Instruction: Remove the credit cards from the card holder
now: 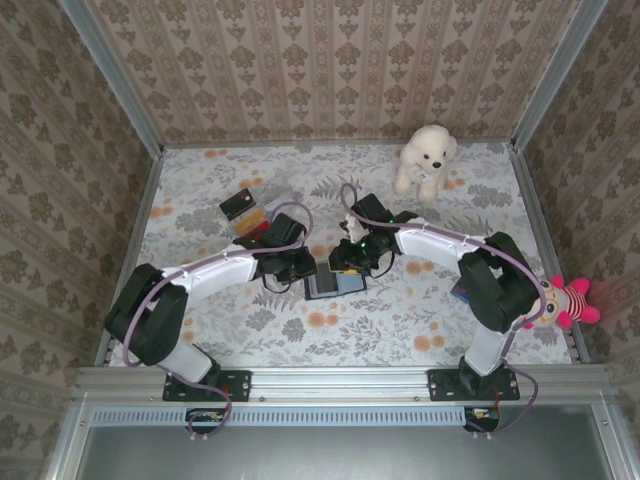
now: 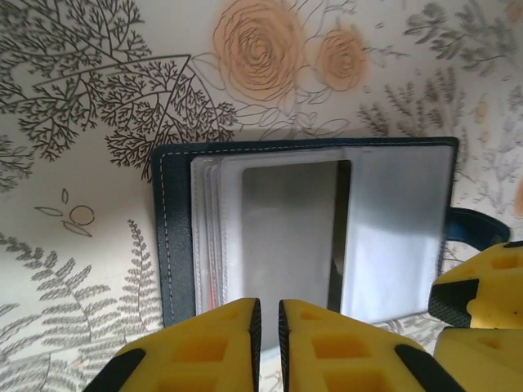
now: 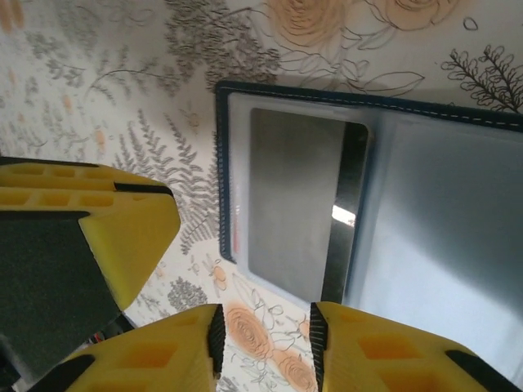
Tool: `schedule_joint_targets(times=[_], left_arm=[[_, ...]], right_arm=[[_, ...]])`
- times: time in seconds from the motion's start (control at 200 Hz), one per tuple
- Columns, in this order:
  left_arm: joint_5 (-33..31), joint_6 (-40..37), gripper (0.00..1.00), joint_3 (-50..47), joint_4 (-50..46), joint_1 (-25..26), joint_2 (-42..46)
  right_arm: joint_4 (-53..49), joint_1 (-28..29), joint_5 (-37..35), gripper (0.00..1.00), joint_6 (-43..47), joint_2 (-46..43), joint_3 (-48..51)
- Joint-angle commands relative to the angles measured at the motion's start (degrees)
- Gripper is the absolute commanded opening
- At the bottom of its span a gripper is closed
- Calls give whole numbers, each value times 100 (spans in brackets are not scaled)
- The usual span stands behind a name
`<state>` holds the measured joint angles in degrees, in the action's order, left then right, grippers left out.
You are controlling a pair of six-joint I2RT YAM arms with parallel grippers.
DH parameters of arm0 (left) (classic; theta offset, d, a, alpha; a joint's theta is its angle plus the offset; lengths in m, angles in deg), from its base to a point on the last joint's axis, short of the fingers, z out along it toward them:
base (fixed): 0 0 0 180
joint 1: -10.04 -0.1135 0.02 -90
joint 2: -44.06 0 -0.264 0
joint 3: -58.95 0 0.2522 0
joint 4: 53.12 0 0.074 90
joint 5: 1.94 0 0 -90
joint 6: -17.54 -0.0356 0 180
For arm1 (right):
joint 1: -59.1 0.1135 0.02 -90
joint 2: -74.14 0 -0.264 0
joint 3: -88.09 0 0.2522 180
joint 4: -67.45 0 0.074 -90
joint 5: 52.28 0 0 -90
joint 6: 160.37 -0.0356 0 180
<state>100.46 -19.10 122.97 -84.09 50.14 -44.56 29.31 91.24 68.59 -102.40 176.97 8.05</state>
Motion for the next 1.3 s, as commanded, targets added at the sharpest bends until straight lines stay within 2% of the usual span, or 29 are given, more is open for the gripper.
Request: schedule_joint_targets(times=[0.0,0.11,0.395,1.295], left_arm=[[191,130,13,88,113,19,-275],[187,91,9,176,68,10,-470],[166,103,4,164,-17,2,-726],[107,174,2,22,-185,-4,-763]], right_arm=[[-186,3,40,28,34,339,-323],[-341,-6,-144,24,117,546,-445],[-379,-41,-345,23,229,800,-477],[-40,-126,283,20,477,1117,-465]])
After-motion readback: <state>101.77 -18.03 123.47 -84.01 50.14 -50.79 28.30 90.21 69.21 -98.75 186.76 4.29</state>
